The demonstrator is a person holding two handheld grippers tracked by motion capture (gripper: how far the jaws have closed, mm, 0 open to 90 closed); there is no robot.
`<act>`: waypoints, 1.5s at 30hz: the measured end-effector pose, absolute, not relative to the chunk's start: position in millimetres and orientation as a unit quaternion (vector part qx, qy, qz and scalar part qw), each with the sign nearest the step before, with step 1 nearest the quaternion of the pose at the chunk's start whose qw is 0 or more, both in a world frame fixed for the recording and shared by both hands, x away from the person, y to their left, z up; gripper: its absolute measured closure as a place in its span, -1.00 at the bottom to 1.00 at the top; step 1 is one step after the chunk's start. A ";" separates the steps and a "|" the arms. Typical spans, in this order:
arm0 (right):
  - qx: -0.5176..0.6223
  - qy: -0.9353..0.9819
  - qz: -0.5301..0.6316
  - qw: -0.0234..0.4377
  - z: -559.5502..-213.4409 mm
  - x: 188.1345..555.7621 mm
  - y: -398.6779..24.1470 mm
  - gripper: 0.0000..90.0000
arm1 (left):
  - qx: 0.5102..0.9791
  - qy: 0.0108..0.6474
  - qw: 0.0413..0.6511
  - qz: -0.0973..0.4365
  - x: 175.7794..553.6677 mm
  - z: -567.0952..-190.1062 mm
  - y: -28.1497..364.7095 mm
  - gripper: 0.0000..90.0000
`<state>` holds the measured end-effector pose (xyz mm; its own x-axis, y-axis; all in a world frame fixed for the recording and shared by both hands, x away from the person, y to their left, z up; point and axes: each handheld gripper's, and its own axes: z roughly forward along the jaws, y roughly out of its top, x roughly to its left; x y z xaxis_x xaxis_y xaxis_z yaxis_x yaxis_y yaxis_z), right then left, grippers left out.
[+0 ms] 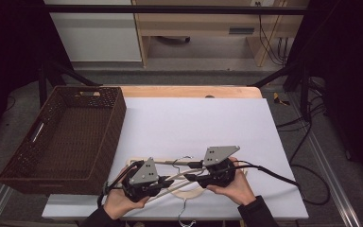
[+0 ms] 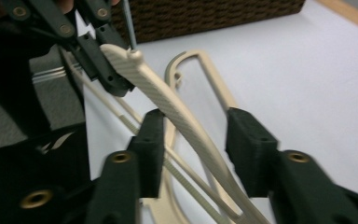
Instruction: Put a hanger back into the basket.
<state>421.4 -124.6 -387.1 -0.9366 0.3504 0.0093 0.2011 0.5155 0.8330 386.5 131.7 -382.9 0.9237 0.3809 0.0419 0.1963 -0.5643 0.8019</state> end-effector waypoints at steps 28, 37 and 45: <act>0.348 0.754 0.525 0.190 -385.2 417.5 -221.6 -0.81 | 0.792 0.279 0.515 0.172 394.7 -310.7 207.9 0.92; 0.364 0.749 0.513 0.210 -389.3 413.8 -233.8 -0.85 | 0.789 0.291 0.506 0.193 415.1 -279.7 237.7 0.92; 0.373 0.746 0.509 0.211 -391.8 413.8 -239.1 -0.86 | 0.784 0.314 0.488 0.219 440.0 -261.1 269.7 0.92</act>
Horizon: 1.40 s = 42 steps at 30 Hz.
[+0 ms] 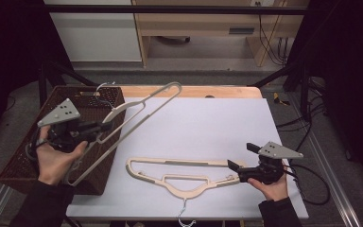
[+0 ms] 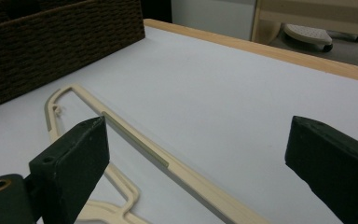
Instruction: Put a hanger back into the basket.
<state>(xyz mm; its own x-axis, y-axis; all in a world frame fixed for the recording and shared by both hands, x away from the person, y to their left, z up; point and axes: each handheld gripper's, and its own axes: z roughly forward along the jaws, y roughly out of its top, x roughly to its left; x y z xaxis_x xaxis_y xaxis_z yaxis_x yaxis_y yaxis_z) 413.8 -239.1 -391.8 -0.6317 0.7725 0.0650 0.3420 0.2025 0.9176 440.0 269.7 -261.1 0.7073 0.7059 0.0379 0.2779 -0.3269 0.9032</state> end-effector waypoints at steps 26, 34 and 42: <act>0.378 0.749 0.502 0.208 -394.2 416.0 -238.2 -0.87 | 0.767 0.405 0.430 0.250 490.4 -279.0 393.4 0.92; 0.378 0.752 0.500 0.204 -394.9 415.9 -237.0 -0.87 | 0.760 0.417 0.430 0.253 490.9 -288.3 412.0 0.92; 0.375 0.752 0.503 0.203 -394.6 416.0 -237.4 -0.87 | 0.778 0.418 0.395 0.253 501.7 -291.4 407.5 0.91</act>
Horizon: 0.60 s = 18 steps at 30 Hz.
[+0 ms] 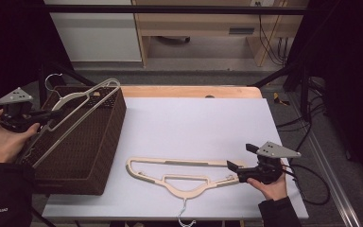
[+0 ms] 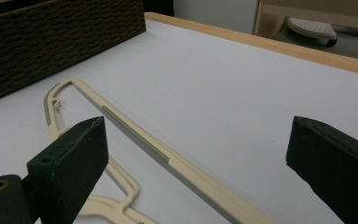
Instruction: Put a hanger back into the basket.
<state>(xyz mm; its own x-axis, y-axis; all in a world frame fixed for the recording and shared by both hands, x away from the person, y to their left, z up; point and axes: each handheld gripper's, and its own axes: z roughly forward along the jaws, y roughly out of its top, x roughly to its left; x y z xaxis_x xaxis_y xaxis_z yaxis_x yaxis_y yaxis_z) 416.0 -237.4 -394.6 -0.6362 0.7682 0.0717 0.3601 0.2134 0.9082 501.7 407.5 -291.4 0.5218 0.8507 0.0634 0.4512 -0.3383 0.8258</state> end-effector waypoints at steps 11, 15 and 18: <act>0.375 0.756 0.499 0.199 -395.9 416.6 -235.7 -0.87 | 0.795 0.435 0.363 0.217 501.3 -325.0 425.0 0.91; 0.372 0.759 0.495 0.199 -397.1 417.4 -234.7 -0.87 | 0.797 0.448 0.355 0.196 500.9 -343.5 429.4 0.91; 0.373 0.760 0.494 0.198 -398.2 417.9 -233.0 -0.87 | 0.799 0.453 0.349 0.186 500.2 -351.5 432.4 0.92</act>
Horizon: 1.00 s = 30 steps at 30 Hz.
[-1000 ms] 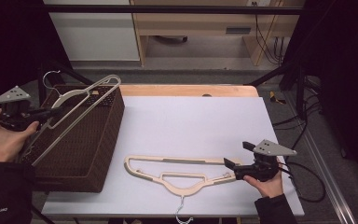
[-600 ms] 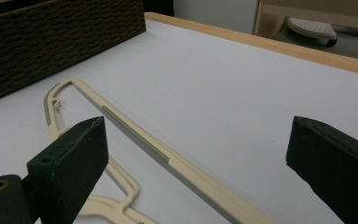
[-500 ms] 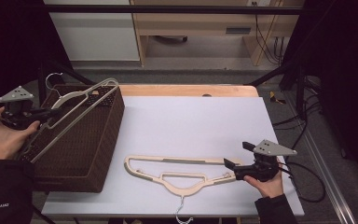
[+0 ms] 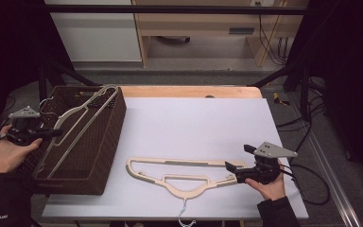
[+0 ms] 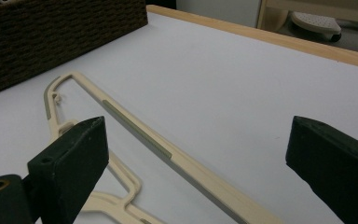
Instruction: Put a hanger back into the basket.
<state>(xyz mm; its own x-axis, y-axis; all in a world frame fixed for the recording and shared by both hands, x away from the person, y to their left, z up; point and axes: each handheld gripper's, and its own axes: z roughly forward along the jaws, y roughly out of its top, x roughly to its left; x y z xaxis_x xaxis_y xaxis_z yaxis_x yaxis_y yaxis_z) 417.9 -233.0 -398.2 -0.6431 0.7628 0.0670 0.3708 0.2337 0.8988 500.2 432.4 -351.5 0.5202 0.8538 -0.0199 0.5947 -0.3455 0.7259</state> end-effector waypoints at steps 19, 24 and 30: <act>0.372 0.762 0.492 0.196 -399.0 418.2 -231.9 -0.87 | 0.781 0.494 0.341 0.173 500.8 -377.2 430.0 0.47; 0.372 0.762 0.493 0.195 -398.7 418.2 -231.8 -0.87 | 0.755 0.494 0.382 0.200 486.4 -362.4 437.0 0.07; 0.370 0.761 0.495 0.198 -398.0 418.2 -232.5 -0.87 | 0.739 0.469 0.423 0.233 466.2 -342.0 426.1 -0.22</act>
